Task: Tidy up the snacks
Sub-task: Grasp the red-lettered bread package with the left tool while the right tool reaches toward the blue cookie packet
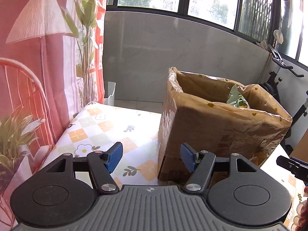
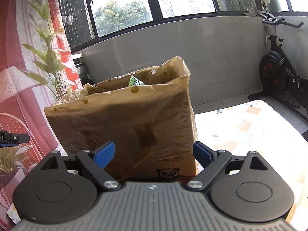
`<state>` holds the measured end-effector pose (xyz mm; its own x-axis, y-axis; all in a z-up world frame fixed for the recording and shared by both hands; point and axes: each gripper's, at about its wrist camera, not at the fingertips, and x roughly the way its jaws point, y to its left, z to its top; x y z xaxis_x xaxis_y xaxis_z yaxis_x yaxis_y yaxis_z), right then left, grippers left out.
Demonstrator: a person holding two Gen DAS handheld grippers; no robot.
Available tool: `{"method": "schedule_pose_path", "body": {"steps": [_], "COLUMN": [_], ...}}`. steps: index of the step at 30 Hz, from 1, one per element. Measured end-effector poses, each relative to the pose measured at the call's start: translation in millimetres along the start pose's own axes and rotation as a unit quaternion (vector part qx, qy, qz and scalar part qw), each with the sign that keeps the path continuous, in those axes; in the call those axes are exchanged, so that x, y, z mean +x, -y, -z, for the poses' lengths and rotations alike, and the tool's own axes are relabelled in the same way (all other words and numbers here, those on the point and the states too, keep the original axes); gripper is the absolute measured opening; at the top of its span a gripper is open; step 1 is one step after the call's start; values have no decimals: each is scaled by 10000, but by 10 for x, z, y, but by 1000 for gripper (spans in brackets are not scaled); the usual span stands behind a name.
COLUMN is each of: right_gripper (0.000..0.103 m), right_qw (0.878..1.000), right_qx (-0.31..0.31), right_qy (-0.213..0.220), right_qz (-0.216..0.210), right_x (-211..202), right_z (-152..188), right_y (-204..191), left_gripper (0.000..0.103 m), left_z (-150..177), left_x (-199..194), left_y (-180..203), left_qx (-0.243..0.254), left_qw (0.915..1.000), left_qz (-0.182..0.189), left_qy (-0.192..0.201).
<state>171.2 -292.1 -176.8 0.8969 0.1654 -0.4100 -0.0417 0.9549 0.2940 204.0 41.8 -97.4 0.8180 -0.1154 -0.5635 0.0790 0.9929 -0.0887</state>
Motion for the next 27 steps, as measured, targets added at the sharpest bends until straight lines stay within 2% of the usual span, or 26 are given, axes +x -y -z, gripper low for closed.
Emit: {"method": "schedule_pose_path", "body": {"steps": [3, 6, 11, 17, 23, 27], "right_gripper": [91, 91, 91, 90, 90, 90], "right_qw": [9998, 9995, 9986, 9978, 9976, 9972], "right_qx": [-23, -64, -47, -115, -31, -111], "right_qy": [-215, -324, -529, -649, -695, -730], "right_qz": [52, 20, -11, -83, 10, -80], "right_x": [16, -1, -13, -10, 4, -7], "right_z": [120, 231, 363, 456, 457, 481], "right_y": [-23, -35, -51, -116, -85, -120], "left_gripper": [69, 75, 86, 87, 87, 87], "left_z": [196, 360, 554, 867, 1043, 1126], "left_x": [48, 101, 79, 157, 291, 391], "left_y": [-49, -108, -117, -213, -152, -75], "left_qx": [-48, -184, 3, 72, 460, 539], "left_qw": [9994, 9978, 9972, 9931, 9888, 9851], "left_qz": [10, 44, 95, 413, 260, 351], "left_qy": [-330, -631, -738, -1091, -1397, -1594]}}
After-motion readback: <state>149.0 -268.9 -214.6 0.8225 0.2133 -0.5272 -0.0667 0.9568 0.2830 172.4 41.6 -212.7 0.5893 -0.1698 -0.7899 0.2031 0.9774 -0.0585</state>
